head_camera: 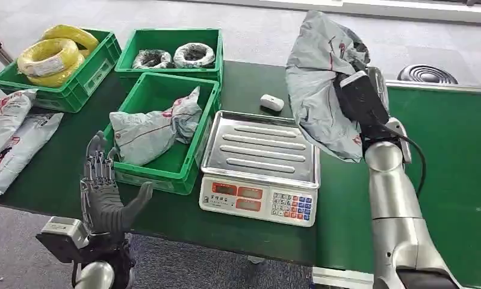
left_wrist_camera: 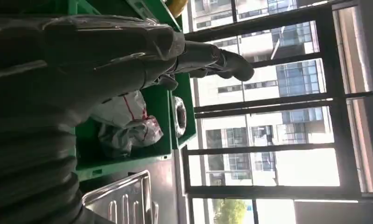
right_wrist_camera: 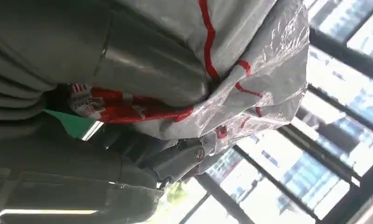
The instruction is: Moved the parcel from conveyor to table for the left to box.
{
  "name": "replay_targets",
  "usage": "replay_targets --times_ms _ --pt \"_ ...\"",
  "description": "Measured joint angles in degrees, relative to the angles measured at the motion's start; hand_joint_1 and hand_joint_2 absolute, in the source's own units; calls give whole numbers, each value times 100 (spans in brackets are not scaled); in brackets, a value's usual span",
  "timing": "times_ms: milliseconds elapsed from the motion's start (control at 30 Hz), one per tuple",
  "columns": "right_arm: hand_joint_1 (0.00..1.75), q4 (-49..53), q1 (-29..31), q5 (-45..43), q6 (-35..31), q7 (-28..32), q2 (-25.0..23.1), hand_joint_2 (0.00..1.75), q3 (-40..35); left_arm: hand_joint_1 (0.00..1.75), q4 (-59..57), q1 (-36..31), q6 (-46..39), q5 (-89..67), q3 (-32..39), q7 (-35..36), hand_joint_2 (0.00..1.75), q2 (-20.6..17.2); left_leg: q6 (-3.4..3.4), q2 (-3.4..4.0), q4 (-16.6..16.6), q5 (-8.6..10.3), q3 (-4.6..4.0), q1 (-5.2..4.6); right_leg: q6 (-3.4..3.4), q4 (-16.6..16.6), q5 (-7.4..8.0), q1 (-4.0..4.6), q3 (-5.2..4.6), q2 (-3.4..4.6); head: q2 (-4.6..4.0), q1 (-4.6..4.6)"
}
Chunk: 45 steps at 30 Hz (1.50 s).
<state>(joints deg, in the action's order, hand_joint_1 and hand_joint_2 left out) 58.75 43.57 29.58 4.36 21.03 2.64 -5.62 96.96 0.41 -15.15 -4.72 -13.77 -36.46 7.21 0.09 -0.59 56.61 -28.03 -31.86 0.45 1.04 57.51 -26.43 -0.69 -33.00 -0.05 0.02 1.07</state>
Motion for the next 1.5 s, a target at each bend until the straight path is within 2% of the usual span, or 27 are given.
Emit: replay_targets --times_ms 67,200,233,400,533,600,667,733,833,967,1067,1200,1367,1500 --pt "175 -363 201 281 460 9 -39 0 -281 0 -35 -78 54 -15 0 19 175 -7 0 9 -1 -1 -8 0 0 1 0 0 -2 6 0 -4" --pt "173 -1323 633 776 640 -112 -315 0 -839 0 -39 -195 120 -35 11 103 175 -4 0 24 -1 -1 -7 0 0 0 1 -1 -14 17 0 0" --pt "0 -1537 718 825 680 -146 -390 0 -942 0 -39 -207 124 -41 17 131 175 -4 0 18 -1 -1 -8 0 0 0 1 0 -14 11 0 -4" --pt "0 -2407 1028 1061 688 -290 -618 0 -1330 0 -74 -268 116 -66 55 162 175 -7 -1 18 -1 -1 -8 2 0 0 1 2 -14 10 0 -2" --pt "0 -2780 1053 1077 469 -356 -636 0 -1420 0 -136 -267 -13 -208 116 203 175 -20 0 17 -1 -1 -10 2 0 -1 1 -2 -15 10 0 -2" --pt "0 -2867 1017 1022 50 -380 -625 0 -1422 0 -160 -266 -121 -326 166 243 175 -42 0 20 0 -1 -10 1 0 -2 1 -3 -18 11 0 -4" --pt "0 -2852 894 840 -714 -298 -623 0 -1327 0 -166 -261 -253 -478 221 243 175 -83 0 18 0 -1 -9 0 0 -2 0 -2 -18 10 0 -4" --pt "0 -2639 651 575 -1115 -177 -619 0 -1152 0 -166 -273 -267 -590 303 310 175 -138 0 16 0 -1 -10 0 0 -3 0 -1 -17 9 0 -5" --pt "0 -2088 116 180 -1359 48 -605 0 -849 0 -201 -432 -159 -851 393 532 175 -217 -1 14 0 -2 -10 3 0 -3 0 3 -23 8 0 -2" --pt "0 -1050 -730 -651 -1358 420 -549 0 -302 0 -548 -1056 22 -1350 407 959 175 -360 -1 -6 0 -1 -12 3 0 -3 -1 3 -16 -6 0 -2" --pt "0 -444 -1226 -868 -1380 587 -468 0 35 0 -917 -1506 28 -1586 356 1158 175 -422 -1 4 0 -1 -9 3 0 -3 1 0 -17 1 0 -2" --pt "0 382 -1889 -1284 -1756 931 -347 0 425 0 -1649 -2279 247 -1965 67 1657 175 -461 0 -14 6 0 -15 0 1 -4 1 -3 -13 -18 0 -7" --pt "0 1052 -2357 -1384 -1774 938 -277 0 696 0 -2289 -2865 236 -1987 -217 1755 175 -466 0 25 5 -2 -14 -1 1 -3 2 -3 -27 20 0 -2" --pt "0 1529 -2714 -1671 -1949 940 -219 0 897 0 -2864 -3398 573 -2199 -518 2127 175 -413 0 -11 7 0 -21 0 1 -6 1 -1 -31 -15 0 0"
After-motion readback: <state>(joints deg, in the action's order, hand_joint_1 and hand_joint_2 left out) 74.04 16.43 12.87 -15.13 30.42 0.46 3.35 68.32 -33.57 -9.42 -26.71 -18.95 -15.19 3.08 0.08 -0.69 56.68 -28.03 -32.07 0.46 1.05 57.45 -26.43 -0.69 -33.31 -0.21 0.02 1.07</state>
